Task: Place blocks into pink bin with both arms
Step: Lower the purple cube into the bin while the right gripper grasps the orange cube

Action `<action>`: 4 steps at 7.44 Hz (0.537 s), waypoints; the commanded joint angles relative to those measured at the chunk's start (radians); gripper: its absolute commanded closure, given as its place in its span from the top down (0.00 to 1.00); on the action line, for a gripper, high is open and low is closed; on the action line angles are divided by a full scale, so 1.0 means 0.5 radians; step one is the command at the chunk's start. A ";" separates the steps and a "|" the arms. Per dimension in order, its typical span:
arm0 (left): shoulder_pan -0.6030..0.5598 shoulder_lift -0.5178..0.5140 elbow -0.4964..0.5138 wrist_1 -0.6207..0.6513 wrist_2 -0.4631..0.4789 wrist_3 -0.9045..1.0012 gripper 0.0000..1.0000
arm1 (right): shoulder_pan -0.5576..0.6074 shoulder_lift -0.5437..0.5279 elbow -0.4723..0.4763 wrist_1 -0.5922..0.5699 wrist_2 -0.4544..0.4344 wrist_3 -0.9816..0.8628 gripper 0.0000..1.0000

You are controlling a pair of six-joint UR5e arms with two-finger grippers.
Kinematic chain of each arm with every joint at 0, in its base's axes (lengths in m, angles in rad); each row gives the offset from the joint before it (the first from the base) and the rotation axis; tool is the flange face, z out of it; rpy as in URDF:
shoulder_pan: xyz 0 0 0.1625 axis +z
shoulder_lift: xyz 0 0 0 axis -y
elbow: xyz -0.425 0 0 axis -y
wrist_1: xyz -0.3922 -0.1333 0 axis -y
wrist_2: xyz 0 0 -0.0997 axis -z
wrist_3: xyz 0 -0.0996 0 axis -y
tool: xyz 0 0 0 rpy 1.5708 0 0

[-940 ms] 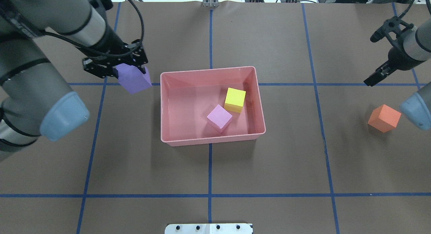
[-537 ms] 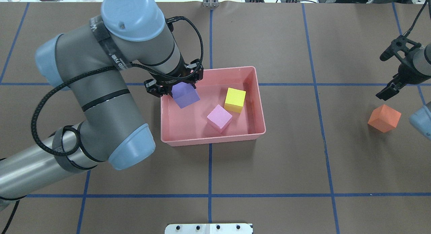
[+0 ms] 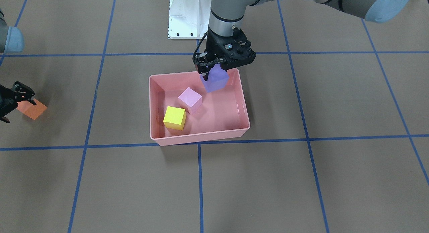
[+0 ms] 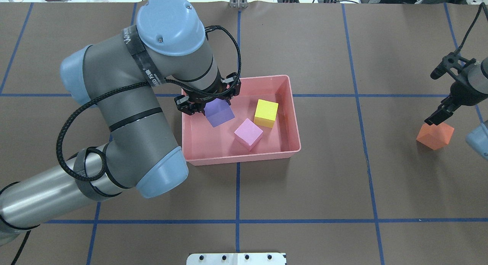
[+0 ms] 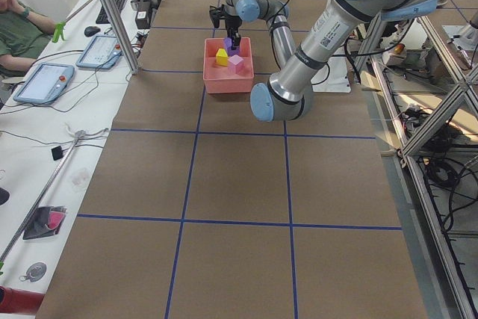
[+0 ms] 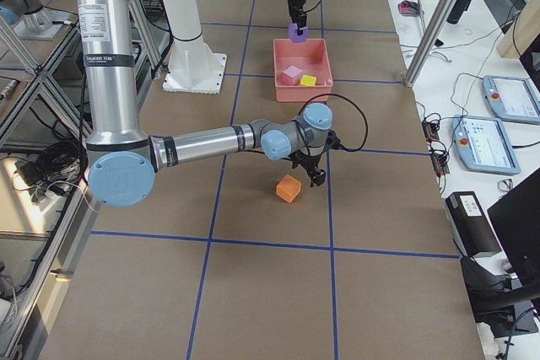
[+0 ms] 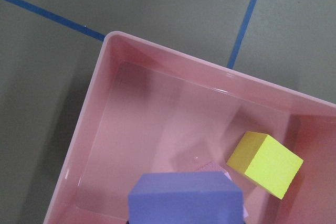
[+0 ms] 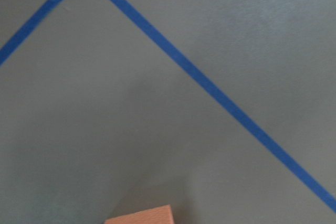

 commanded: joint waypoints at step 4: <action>0.061 0.015 -0.001 0.000 0.068 0.000 0.00 | -0.017 -0.061 -0.003 -0.012 0.012 0.009 1.00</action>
